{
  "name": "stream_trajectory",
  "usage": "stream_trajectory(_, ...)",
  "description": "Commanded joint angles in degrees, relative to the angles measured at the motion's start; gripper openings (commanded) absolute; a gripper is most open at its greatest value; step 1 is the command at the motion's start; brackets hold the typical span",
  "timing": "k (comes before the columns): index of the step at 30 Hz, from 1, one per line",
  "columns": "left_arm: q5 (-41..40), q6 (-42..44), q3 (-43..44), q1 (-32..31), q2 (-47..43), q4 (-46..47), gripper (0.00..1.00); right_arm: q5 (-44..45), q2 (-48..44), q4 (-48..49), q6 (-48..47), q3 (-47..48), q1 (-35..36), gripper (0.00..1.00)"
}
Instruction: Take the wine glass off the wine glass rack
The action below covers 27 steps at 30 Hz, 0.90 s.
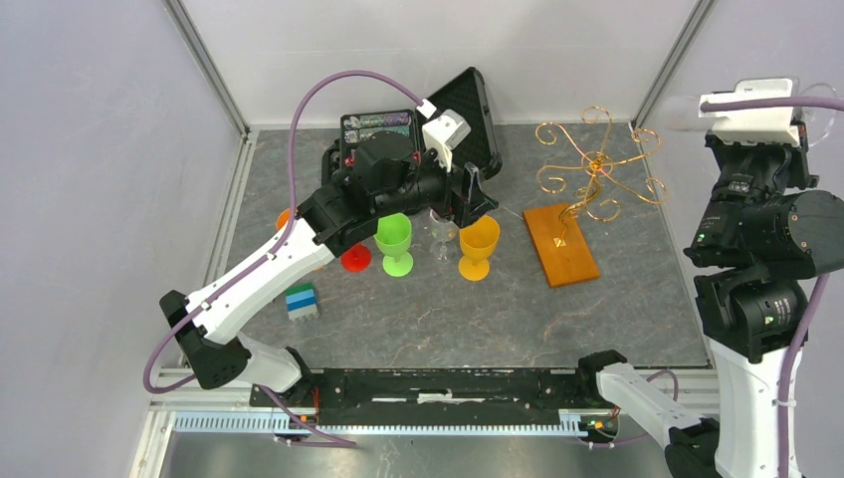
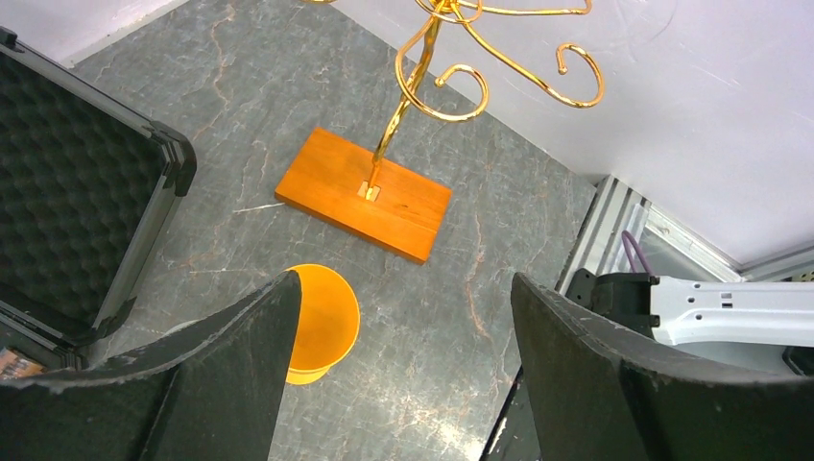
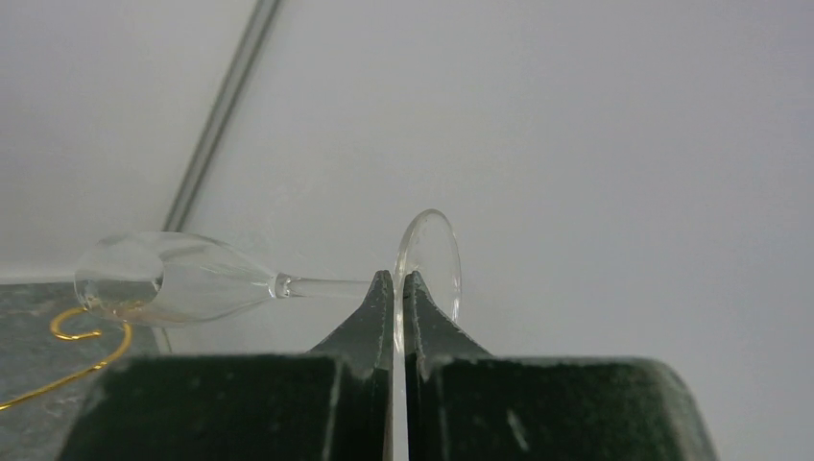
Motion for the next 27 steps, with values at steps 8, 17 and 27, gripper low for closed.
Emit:
stream_trajectory(8, -2.9, 0.0, 0.7, 0.2, -3.0, 3.8, 0.85, -28.3, 0.1, -4.7, 15.9, 5.0, -0.2, 0.0)
stream_trajectory(17, -7.0, 2.2, -2.8, 0.2, -14.1, 8.1, 0.86, -46.0, -0.3, -3.0, 24.1, 0.4, -0.2, 0.0)
stream_trajectory(27, -2.9, 3.3, -3.7, 0.2, -18.1, 7.9, 0.93, -65.5, -2.3, 3.4, 32.3, -10.1, -0.2, 0.0)
